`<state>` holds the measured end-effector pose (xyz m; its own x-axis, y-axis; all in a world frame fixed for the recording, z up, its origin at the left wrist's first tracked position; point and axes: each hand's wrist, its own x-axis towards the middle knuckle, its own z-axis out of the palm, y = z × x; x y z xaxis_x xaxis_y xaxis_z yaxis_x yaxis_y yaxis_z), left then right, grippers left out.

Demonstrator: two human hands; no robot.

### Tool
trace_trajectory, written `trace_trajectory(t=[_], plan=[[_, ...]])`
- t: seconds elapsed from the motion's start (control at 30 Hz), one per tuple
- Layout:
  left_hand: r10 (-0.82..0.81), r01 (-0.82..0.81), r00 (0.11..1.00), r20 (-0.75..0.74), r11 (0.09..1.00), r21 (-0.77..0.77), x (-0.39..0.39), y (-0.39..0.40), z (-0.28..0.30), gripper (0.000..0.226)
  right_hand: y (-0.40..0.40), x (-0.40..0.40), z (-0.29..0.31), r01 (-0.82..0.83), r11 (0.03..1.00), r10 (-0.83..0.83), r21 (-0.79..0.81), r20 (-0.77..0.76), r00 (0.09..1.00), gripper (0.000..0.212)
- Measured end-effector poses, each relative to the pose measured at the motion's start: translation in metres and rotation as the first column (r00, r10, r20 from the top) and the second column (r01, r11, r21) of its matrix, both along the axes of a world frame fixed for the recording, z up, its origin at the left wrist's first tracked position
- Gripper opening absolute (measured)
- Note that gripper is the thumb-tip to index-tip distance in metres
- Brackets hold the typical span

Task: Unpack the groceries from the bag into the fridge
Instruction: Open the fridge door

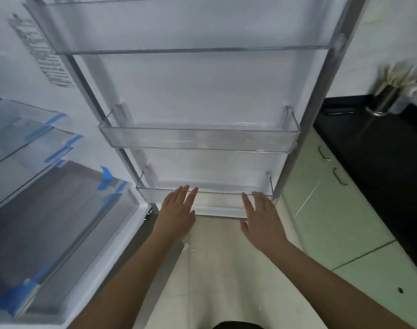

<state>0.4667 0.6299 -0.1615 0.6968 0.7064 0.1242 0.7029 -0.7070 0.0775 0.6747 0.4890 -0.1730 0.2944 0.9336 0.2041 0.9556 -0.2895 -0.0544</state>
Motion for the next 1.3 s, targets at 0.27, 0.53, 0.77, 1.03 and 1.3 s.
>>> trace_trajectory(t=[0.27, 0.53, 0.77, 1.03, 1.3], plan=[[-0.114, 0.114, 0.993, -0.043, 0.994, -0.002, 0.004, 0.030, -0.017, 0.088, 0.028, 0.015, 0.002, 0.101, 0.994, -0.102, -0.052, -0.021, 0.995, 0.085], [-0.066, 0.067, 0.998, 0.009, 0.997, -0.033, 0.023, 0.033, -0.018, 0.087, 0.050, 0.030, 0.006, 0.102, 0.986, -0.108, -0.133, -0.034, 0.994, 0.085], [0.035, -0.035, 0.999, -0.042, 0.999, 0.012, 0.031, 0.022, -0.006, 0.074, 0.045, 0.038, 0.000, 0.054, 0.988, -0.062, -0.148, -0.048, 0.997, 0.092], [0.126, -0.127, 0.989, -0.074, 0.992, -0.021, 0.035, 0.009, 0.003, 0.078, 0.028, 0.051, 0.001, -0.062, 0.991, 0.051, -0.116, -0.096, 0.994, 0.079], [0.040, -0.039, 0.997, -0.064, 0.999, 0.012, 0.051, -0.027, 0.024, 0.061, -0.010, 0.071, 0.009, -0.140, 0.985, 0.127, -0.099, -0.132, 0.983, 0.061]])
